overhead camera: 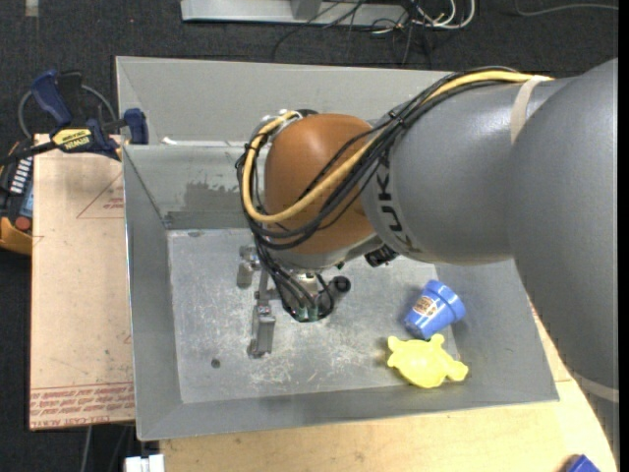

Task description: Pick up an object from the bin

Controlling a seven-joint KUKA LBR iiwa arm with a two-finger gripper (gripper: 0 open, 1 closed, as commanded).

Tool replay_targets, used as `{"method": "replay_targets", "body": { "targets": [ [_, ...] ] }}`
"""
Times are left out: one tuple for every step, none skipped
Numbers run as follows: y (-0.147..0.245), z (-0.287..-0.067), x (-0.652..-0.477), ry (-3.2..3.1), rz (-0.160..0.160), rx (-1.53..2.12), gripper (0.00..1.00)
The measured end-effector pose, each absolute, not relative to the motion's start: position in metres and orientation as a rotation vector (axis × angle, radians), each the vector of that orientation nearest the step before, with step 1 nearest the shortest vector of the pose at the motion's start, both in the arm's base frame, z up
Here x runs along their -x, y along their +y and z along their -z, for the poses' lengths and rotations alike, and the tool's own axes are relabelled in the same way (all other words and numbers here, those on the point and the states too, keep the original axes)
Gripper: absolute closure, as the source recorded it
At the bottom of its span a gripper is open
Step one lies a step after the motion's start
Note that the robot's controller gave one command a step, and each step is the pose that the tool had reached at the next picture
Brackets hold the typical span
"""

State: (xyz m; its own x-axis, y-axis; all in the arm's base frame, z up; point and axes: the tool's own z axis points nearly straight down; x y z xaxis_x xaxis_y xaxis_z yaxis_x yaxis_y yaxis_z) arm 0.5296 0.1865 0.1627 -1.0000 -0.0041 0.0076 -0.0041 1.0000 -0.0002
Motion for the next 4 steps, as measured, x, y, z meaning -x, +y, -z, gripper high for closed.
{"method": "replay_targets", "body": {
  "targets": [
    [0.185,-0.167,-0.532,-3.142,0.002,0.001,0.0],
    [0.199,-0.193,-0.504,-3.136,0.003,-0.022,0.0],
    [0.195,-0.141,-0.515,-3.138,0.001,-0.016,0.0],
    [0.197,-0.119,-0.484,-3.134,0.004,0.115,0.0]
  ]
}}
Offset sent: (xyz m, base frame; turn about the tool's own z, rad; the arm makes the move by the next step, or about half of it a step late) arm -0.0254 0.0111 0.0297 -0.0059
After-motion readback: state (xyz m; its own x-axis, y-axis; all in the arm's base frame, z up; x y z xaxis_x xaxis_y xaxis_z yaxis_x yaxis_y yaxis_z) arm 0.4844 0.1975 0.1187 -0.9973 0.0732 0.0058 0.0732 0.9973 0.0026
